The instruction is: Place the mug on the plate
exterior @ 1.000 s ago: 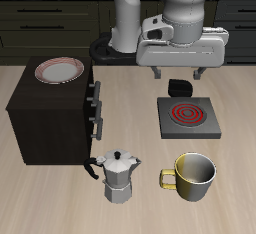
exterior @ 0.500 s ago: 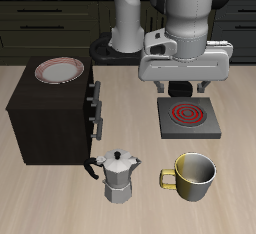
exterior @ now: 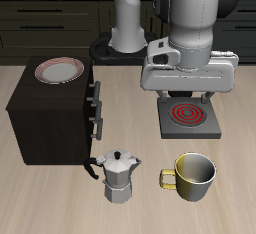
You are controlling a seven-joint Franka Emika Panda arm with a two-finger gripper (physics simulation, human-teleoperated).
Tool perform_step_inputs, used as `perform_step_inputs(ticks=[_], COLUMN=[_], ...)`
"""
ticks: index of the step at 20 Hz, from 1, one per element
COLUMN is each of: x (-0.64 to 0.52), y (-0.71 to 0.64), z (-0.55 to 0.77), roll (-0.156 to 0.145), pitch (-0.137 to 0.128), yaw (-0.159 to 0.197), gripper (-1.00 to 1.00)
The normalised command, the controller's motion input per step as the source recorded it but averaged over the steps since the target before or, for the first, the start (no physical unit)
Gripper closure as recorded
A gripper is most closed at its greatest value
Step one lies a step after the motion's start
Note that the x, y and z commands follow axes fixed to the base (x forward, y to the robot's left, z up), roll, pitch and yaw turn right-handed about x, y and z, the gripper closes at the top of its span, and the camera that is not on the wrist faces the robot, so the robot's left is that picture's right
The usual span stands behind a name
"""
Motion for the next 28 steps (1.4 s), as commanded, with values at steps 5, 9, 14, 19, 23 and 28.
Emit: perform_step_inputs(ticks=[5, 9, 14, 19, 23, 28], x=[0.15, 0.16, 0.0, 0.05, -0.13, 0.05], y=[0.05, 0.04, 0.06, -0.08, 0.05, -0.13], z=[-0.13, -0.3, -0.24, -0.22, -0.22, -0.27], roll=[-0.008, -0.037, 0.003, -0.027, -0.029, -0.004], pitch=[-0.018, -0.002, -0.045, -0.04, -0.12, 0.029], yaw=[0.015, 0.029, 0.013, -0.013, 0.054, -0.05], gripper=[-1.0, -1.0, -1.0, -1.0, -1.0, -1.0])
